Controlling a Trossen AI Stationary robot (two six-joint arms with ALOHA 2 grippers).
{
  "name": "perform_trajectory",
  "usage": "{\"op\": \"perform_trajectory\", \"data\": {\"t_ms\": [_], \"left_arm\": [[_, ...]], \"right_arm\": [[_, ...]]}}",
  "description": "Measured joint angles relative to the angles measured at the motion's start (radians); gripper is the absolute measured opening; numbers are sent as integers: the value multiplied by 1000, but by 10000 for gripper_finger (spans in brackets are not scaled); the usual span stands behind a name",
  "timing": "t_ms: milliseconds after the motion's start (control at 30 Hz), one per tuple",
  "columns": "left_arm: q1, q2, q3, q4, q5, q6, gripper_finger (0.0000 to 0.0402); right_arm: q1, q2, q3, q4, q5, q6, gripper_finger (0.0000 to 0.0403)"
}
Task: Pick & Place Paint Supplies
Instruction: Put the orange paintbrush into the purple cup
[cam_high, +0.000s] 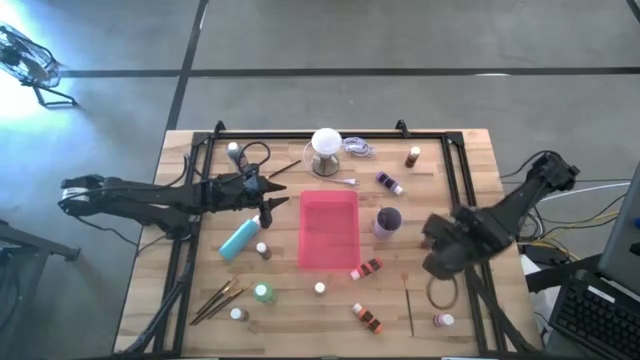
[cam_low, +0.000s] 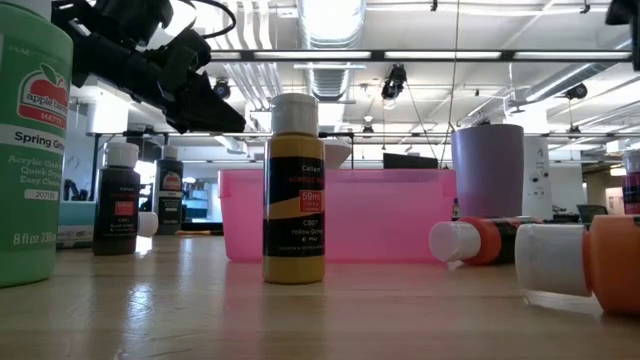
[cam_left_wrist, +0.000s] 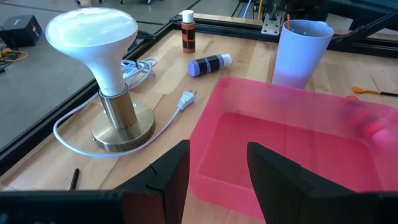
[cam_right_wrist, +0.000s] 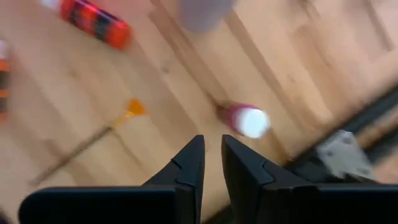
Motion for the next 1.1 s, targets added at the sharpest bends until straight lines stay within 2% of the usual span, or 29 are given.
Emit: {"op": "perform_trajectory", "data": {"t_ms": [233,467,633,733,833,933,1100], "left_arm": [[0,0,0,-1,0,-6,165],[0,0,0,-1,0,-6,165],[0,0,-2,0,0,-8,165],[0,0,-2,0,0,-18,165],[0,0,-2,0,0,-40,165],[0,0,-2,0,0,-42,165],[0,0,-5,-1,0,-35,165]], "right_arm": [[181,-8,-70,-102,35,289,68],[277,-47,-213,-51,36,510,110],[273,-57,-258,213,89,430,139],[250,-50,-258,289,128,418,149],[215,-30,-258,332,128,446,147],[183,10,-258,423,71,453,137],[158,135,-234,568,53,497,124]]}}
